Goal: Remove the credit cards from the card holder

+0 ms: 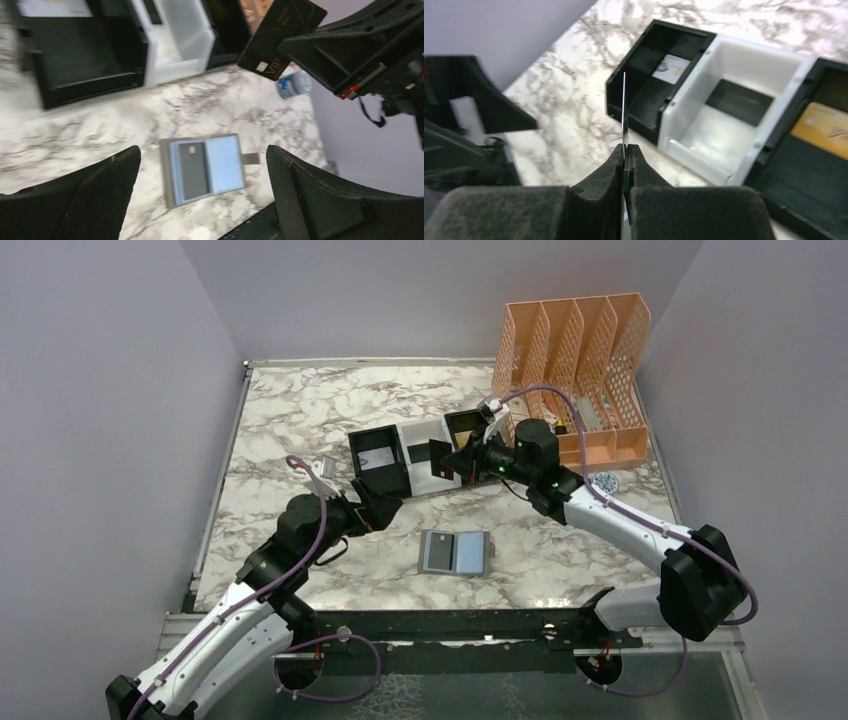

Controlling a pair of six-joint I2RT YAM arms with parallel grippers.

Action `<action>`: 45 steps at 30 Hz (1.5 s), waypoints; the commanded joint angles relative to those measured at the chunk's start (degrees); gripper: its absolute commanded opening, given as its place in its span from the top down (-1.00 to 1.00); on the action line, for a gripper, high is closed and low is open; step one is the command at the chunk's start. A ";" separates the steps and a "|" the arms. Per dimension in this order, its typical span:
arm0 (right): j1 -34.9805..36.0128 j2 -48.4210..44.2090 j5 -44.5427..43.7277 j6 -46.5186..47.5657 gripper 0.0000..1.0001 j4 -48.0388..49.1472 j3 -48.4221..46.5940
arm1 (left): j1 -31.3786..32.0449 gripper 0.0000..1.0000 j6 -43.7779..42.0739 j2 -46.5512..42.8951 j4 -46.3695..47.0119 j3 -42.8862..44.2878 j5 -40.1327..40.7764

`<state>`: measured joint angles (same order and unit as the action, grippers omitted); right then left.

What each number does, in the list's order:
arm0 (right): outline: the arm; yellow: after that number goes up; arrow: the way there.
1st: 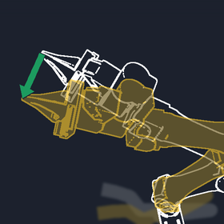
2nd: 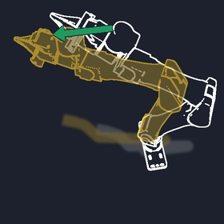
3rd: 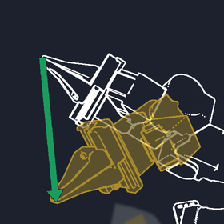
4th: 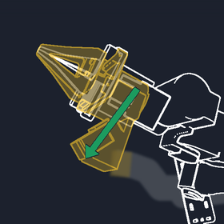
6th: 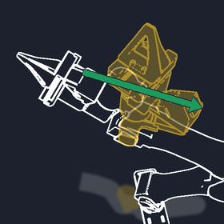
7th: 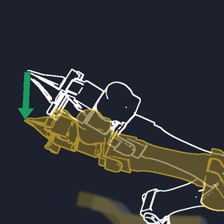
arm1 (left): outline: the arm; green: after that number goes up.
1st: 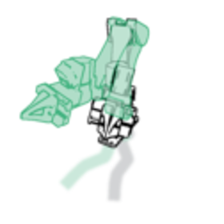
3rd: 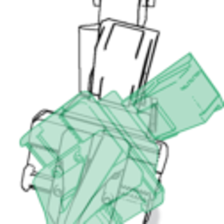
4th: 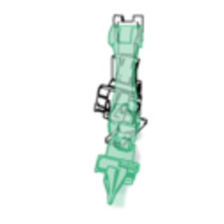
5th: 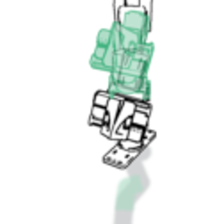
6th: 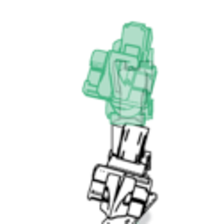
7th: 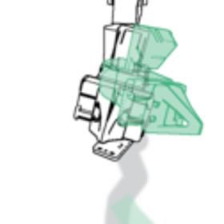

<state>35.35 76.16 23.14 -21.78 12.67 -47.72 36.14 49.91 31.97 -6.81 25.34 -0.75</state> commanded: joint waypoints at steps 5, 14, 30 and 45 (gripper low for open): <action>2.46 5.13 -12.10 27.18 0.98 -0.16 -3.51 | 0.18 -0.99 -15.65 2.62 -26.54 13.82 15.89; 3.38 16.07 -17.07 48.82 0.98 -3.77 -11.71 | -1.92 -0.98 -20.33 15.50 -27.02 17.05 21.00; 3.48 35.89 -19.23 54.06 0.98 -7.31 -27.72 | -4.18 -0.99 -20.89 8.62 -26.81 16.59 33.09; 5.05 44.29 -26.05 59.74 0.87 -4.22 -30.39 | -4.24 -0.99 -20.93 6.84 -26.83 16.49 33.36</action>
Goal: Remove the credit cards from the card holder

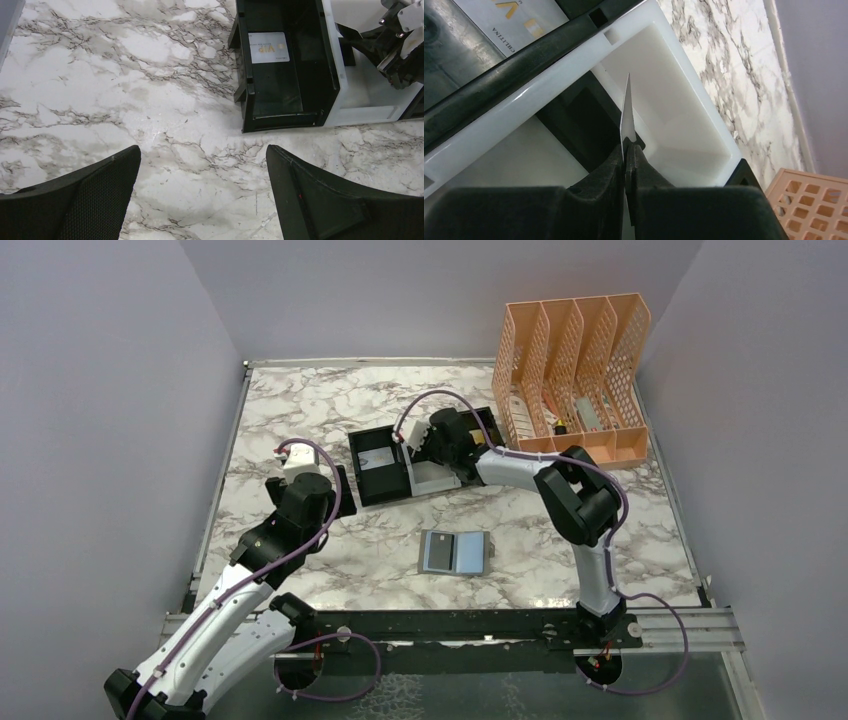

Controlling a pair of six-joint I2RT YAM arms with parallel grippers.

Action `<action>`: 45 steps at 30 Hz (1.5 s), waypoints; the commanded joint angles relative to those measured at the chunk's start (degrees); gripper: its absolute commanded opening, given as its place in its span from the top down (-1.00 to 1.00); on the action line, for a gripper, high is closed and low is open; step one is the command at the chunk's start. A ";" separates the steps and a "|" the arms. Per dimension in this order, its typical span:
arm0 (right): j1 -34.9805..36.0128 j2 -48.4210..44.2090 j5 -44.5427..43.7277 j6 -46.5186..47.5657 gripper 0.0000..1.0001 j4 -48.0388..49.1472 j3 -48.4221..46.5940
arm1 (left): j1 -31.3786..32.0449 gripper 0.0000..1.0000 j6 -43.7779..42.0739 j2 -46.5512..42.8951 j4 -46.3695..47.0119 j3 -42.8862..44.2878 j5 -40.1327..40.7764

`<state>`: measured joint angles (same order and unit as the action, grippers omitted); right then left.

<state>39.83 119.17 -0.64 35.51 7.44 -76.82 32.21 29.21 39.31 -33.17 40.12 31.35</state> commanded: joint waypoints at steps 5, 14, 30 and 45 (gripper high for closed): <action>0.60 0.54 3.01 1.90 0.78 -0.96 -0.40 | -0.30 -0.99 -0.34 -0.27 -0.50 1.80 1.32; 0.43 -1.20 12.74 -1.63 0.51 -3.75 -0.75 | -0.28 -0.99 -0.37 -0.72 -0.51 1.63 1.34; -0.55 -5.23 6.12 -17.33 0.22 -3.18 -0.28 | -0.30 -0.99 -0.90 1.45 -0.52 1.87 -0.08; -0.37 0.00 2.94 -42.28 0.75 -25.45 -9.60 | -0.47 -0.99 -0.76 1.22 -0.52 1.73 0.22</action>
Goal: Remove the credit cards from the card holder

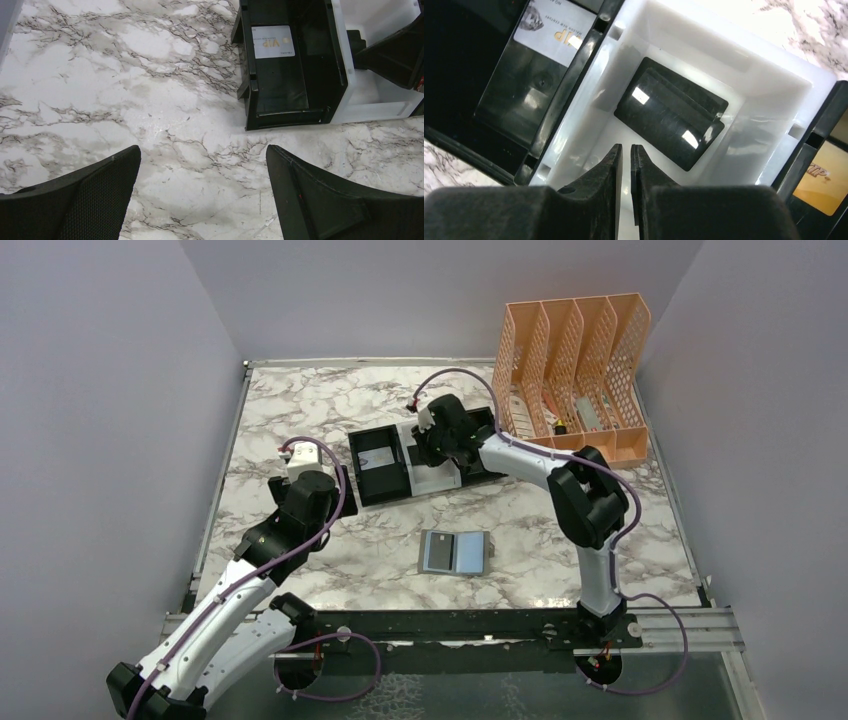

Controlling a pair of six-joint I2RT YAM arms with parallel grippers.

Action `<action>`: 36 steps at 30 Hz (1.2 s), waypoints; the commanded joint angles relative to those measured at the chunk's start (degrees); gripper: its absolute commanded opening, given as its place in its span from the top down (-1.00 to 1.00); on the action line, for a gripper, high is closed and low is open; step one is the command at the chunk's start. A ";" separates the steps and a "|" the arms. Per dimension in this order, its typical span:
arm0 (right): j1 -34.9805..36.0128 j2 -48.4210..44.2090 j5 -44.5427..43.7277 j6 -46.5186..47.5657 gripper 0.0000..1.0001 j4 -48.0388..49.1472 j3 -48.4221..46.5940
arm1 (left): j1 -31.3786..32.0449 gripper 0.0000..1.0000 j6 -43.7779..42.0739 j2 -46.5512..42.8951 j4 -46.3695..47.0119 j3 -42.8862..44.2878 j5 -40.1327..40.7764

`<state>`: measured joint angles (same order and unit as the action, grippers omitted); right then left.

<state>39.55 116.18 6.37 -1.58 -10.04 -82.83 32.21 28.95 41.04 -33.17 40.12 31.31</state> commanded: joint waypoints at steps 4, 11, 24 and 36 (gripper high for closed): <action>-0.09 5.15 -5.59 -5.71 0.77 -8.52 -4.26 | -0.48 -0.99 -0.48 -0.44 -0.53 1.72 0.08; 0.45 8.24 -6.46 -5.32 0.77 -10.95 -7.04 | -0.56 -0.99 -0.54 -0.39 -0.52 1.74 0.24; 0.68 12.10 -16.21 -3.32 0.75 -6.63 -9.72 | -0.77 -0.99 -0.47 -0.01 -0.50 1.81 -0.15; 2.99 14.32 -20.78 0.48 0.69 -5.14 -11.56 | -0.90 -0.99 -0.66 0.64 -0.50 1.81 -0.50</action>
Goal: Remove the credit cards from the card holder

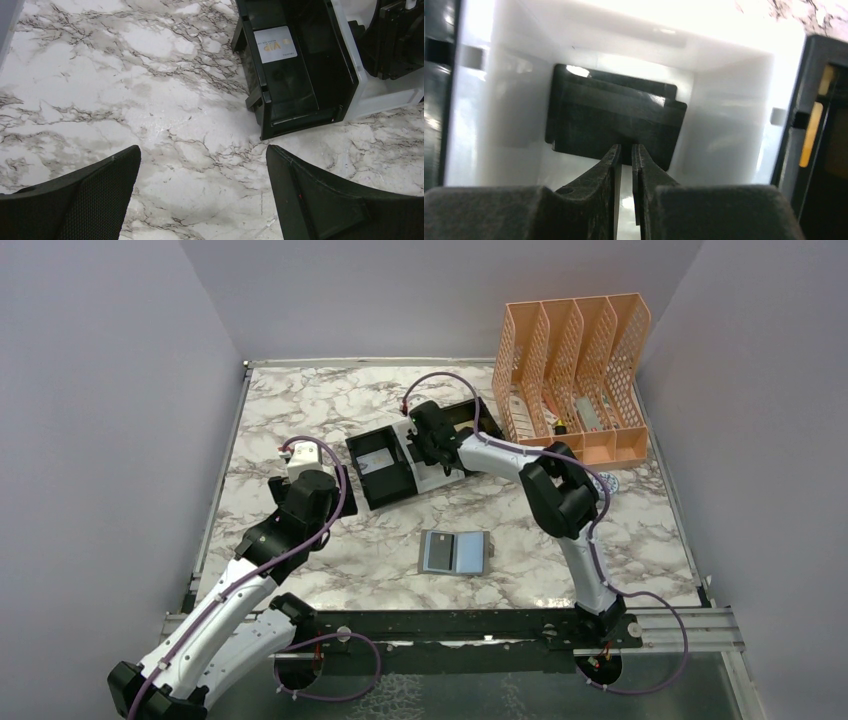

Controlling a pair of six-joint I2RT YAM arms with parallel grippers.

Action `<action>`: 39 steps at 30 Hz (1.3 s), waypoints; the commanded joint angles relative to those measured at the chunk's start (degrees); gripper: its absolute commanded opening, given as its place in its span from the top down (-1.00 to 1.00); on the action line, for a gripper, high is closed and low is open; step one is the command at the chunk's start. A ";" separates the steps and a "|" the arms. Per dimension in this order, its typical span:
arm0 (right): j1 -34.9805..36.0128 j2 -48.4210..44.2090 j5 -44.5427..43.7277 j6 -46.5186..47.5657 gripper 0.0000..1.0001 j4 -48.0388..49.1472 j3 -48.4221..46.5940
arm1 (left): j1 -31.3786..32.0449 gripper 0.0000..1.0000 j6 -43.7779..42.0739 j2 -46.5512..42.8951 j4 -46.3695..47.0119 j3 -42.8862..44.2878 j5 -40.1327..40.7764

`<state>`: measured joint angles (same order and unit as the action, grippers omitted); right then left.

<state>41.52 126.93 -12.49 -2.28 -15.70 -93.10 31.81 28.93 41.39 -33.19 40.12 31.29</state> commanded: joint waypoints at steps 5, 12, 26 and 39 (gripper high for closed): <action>1.11 5.41 -1.68 2.70 0.67 0.32 -4.34 | -0.52 -0.99 -0.68 0.52 -0.50 1.81 -0.69; 1.11 5.97 -3.39 2.90 0.66 -2.61 -7.40 | -0.59 -0.99 -0.79 0.80 -0.54 1.83 -0.83; 1.12 -1.54 -0.27 0.08 0.65 -1.46 1.06 | -1.09 -0.99 4.91 12.49 7.04 2.31 -7.83; 1.15 -0.10 -2.27 -2.86 0.65 -3.02 0.10 | -4.73 -0.87 5.04 32.71 20.17 7.64 -15.88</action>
<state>42.33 126.85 -14.15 -3.25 -15.84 -92.97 28.05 33.76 72.55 -19.81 47.16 19.55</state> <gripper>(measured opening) 0.176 0.963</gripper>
